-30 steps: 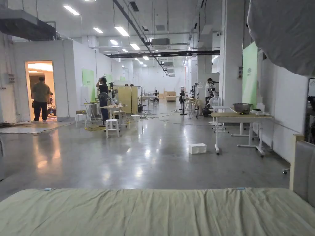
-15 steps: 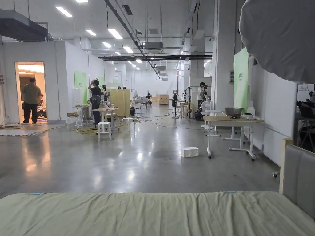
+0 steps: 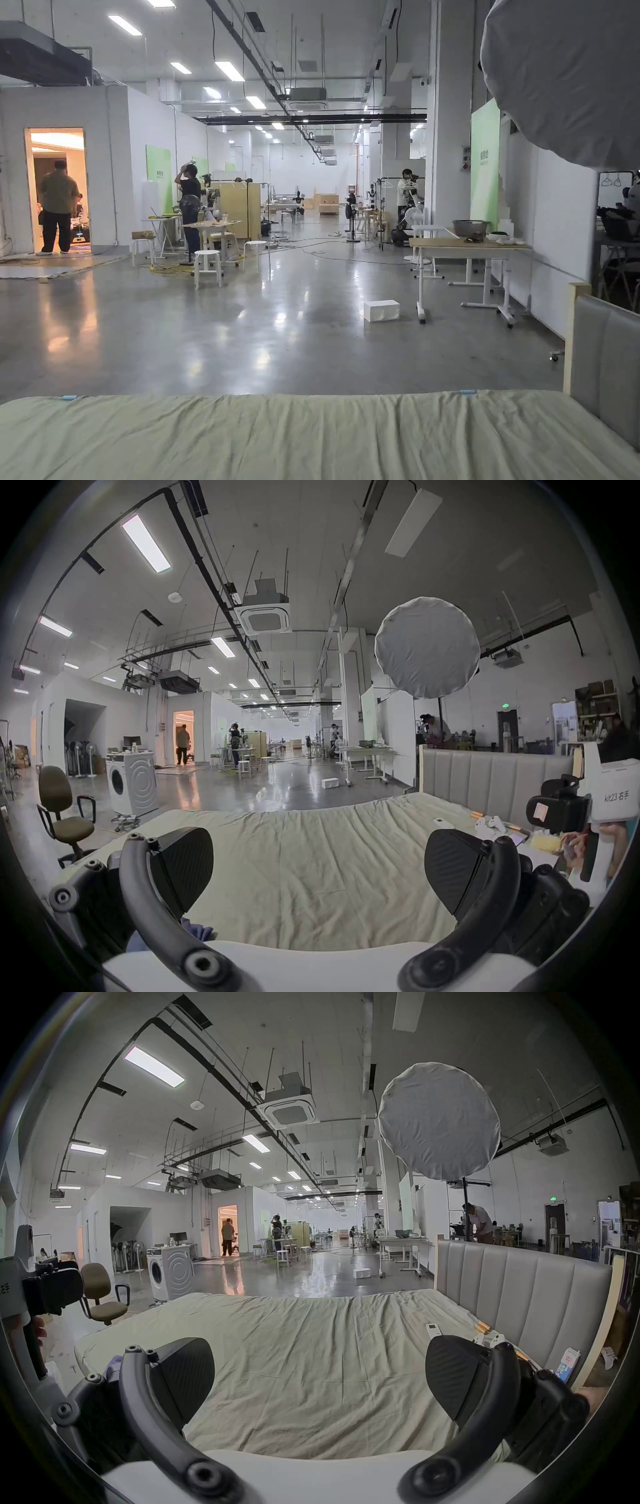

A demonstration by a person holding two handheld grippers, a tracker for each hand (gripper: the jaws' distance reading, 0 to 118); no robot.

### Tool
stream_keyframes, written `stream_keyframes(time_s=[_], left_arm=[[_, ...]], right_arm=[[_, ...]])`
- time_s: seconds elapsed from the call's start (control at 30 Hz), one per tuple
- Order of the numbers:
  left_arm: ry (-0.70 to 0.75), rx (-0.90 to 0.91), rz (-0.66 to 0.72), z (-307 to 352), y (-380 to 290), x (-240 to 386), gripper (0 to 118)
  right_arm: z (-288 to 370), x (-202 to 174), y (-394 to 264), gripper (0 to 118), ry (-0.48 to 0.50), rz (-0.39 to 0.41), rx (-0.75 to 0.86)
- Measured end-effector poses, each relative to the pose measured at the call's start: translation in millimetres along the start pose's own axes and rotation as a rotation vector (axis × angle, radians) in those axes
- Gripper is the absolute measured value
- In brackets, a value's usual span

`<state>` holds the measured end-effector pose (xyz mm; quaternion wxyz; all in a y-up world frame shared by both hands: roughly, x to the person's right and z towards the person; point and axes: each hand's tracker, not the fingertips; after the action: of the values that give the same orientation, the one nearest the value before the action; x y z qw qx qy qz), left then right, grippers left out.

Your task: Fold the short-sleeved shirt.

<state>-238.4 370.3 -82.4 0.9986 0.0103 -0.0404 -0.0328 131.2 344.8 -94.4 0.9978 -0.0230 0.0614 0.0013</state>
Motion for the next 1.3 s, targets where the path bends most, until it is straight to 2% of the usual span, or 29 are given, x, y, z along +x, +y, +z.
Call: stream_keyframes(time_s=[0.13, 0.83, 1.07, 1.1, 1.13, 1.17, 1.23, 1.27, 1.3], left_arm=[[0.012, -0.021, -0.048, -1, 0, 2, 118], [0.022, -0.049, -0.022, -4, -1, -1, 118], [0.013, -0.059, -0.023, -2, -3, 0, 118], [0.012, -0.060, -0.021, -2, -3, -1, 118], [0.012, -0.060, -0.017, -2, -3, -2, 118], [0.011, -0.062, -0.008, -2, -3, -2, 118], [0.012, -0.063, 0.010, -2, -2, -3, 118], [0.012, -0.064, 0.017, -3, -2, -4, 118], [0.013, -0.068, 0.019, -4, -3, -5, 118]], right_arm=[[-1, -3, 1, 118, -0.001, 0.006, -0.002], [-9, -14, 6, 118, -0.007, 0.050, -0.020], [-8, -12, 16, 118, 0.043, -0.077, 0.023], [-9, -14, 16, 118, 0.010, -0.124, -0.008], [-7, -16, 22, 118, -0.052, -0.102, 0.020], [-7, -19, 23, 118, -0.112, -0.130, -0.011], [-10, -26, 31, 118, -0.178, -0.121, -0.056], [-11, -25, 33, 118, -0.146, -0.101, -0.075], [-12, -26, 33, 118, -0.112, -0.114, -0.118]])
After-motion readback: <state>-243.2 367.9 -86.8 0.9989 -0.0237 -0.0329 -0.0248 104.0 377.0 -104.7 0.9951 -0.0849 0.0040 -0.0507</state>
